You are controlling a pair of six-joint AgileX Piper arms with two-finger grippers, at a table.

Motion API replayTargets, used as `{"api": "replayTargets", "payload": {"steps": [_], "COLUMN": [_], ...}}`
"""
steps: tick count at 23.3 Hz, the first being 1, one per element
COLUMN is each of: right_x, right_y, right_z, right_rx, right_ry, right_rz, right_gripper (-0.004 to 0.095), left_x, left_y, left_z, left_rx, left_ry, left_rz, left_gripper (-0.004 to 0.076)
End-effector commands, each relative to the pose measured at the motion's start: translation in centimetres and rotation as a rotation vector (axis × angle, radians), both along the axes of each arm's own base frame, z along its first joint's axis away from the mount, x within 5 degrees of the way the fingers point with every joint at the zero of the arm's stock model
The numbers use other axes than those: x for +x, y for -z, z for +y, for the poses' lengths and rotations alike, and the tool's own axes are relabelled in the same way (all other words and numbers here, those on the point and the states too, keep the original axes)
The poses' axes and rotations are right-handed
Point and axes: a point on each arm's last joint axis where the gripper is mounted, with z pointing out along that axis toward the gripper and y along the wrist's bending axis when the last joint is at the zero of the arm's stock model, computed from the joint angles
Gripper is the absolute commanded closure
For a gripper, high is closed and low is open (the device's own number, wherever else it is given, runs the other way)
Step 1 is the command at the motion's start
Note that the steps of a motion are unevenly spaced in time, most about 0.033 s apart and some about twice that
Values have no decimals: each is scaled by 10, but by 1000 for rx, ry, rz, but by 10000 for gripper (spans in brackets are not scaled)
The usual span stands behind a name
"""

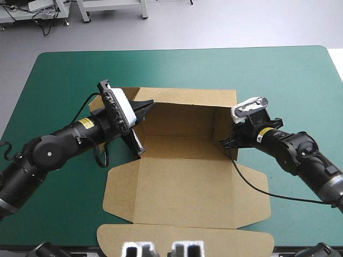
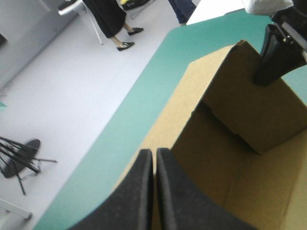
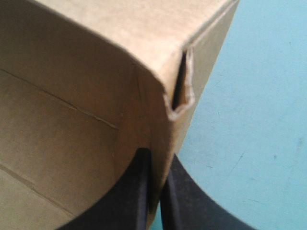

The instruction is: Fold the box

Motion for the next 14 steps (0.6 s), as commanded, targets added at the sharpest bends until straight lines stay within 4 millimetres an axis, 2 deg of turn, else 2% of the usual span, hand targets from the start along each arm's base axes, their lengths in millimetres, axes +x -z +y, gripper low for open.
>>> {"api": "replayTargets", "payload": {"steps": [1,3,6,10,14], "right_x": [1,2,1,-3,-9], "right_y": [-23,-34,-57,-82,-94], "right_z": [-2,-2,-2,-3,-7], "right_rx": [-42,-44,-65,-72,-88], "right_ry": [-35,-40,-68,-69,-60], "right_rz": [-94,-103,-115,-104,-36], "right_gripper": [928,928,928,928,928], "left_x": [3,18,40,44,37], "left_y": [-21,-29,-37,-27,-18], "left_z": [14,35,86,133,155], "left_rx": [-43,-88,-176,-174,-167], "left_ry": [-29,-128,-425,-647,-730], "left_rz": [98,211,318,420,538], "left_gripper": [717,717,717,717,717]}}
